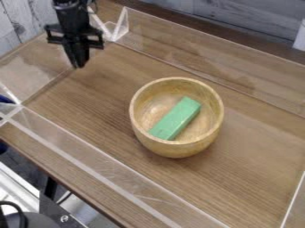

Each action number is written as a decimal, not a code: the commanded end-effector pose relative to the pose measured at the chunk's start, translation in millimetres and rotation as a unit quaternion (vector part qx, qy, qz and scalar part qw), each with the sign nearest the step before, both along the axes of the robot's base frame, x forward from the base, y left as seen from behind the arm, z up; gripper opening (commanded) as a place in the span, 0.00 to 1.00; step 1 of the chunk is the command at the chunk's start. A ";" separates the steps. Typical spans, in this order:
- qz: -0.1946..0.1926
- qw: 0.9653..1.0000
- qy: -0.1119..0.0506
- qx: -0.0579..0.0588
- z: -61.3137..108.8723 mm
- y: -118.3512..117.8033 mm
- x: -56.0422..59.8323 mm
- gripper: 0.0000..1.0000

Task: Put the green block in the brown bowl

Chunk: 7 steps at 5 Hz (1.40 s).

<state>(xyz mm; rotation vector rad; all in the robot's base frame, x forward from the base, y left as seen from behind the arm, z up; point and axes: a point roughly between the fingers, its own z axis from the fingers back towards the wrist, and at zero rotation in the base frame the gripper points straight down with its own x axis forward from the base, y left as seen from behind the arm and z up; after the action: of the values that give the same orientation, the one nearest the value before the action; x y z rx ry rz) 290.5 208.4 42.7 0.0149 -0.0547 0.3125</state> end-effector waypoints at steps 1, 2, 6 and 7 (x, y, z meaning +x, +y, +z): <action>0.002 0.999 -0.019 0.026 8.2 1.1 25.4 0.00; 0.006 1.000 -0.012 0.027 2.3 -4.2 37.0 0.00; 0.010 0.999 -0.005 0.035 3.1 -4.3 58.6 0.00; -0.005 0.999 0.002 0.040 7.1 -1.7 62.4 0.00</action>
<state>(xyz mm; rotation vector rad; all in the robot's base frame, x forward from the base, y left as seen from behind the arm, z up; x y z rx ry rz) 340.1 203.1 26.2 0.0672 0.0059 0.3090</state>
